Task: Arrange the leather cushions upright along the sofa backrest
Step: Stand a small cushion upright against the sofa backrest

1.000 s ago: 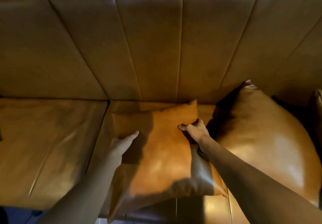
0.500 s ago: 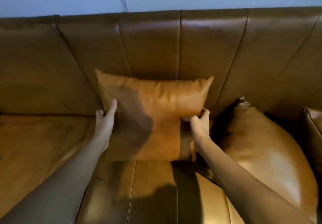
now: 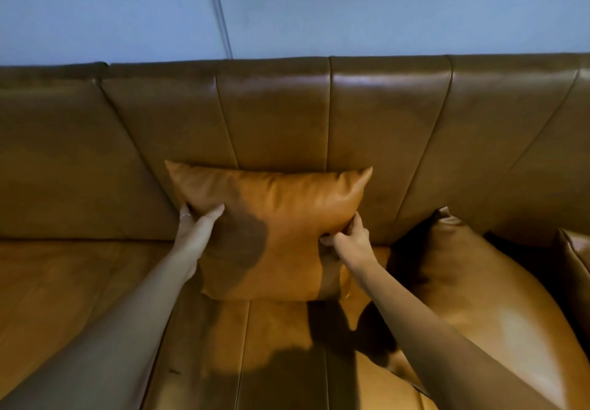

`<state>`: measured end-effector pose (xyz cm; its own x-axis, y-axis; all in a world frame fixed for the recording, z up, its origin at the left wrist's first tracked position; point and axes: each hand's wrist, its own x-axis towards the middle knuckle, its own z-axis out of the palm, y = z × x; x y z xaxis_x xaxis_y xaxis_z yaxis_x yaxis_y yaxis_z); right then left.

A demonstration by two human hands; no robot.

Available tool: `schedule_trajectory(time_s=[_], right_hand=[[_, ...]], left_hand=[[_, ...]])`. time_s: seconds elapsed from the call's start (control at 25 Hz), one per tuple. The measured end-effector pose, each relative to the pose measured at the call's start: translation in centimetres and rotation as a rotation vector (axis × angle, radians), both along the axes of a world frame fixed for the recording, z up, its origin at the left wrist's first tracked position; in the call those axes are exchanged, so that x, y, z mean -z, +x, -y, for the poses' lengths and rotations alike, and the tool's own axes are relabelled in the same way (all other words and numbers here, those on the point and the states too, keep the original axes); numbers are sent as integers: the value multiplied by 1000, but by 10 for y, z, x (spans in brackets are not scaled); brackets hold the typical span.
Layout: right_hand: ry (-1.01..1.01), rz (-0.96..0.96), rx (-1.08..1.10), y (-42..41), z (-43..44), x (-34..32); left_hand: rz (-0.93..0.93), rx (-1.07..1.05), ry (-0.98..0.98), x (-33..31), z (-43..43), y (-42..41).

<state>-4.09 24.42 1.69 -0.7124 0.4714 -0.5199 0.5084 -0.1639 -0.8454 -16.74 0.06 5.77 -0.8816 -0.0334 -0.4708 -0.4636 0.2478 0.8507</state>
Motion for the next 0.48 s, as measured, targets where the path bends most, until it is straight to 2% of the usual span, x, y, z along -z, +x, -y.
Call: schedule_trajectory(time_s=[0.12, 0.24, 0.32, 0.48], right_hand=[[26, 53, -71, 1, -11, -8], [65, 54, -106, 10, -30, -13], [116, 72, -119, 24, -43, -23], [303, 107, -138, 73, -81, -35]], left_hand=[[14, 22, -129, -7, -9, 5], [-142, 19, -332, -23, -40, 34], [-238, 171, -415, -35, -73, 62], [-331, 471, -387, -44, -148, 116]])
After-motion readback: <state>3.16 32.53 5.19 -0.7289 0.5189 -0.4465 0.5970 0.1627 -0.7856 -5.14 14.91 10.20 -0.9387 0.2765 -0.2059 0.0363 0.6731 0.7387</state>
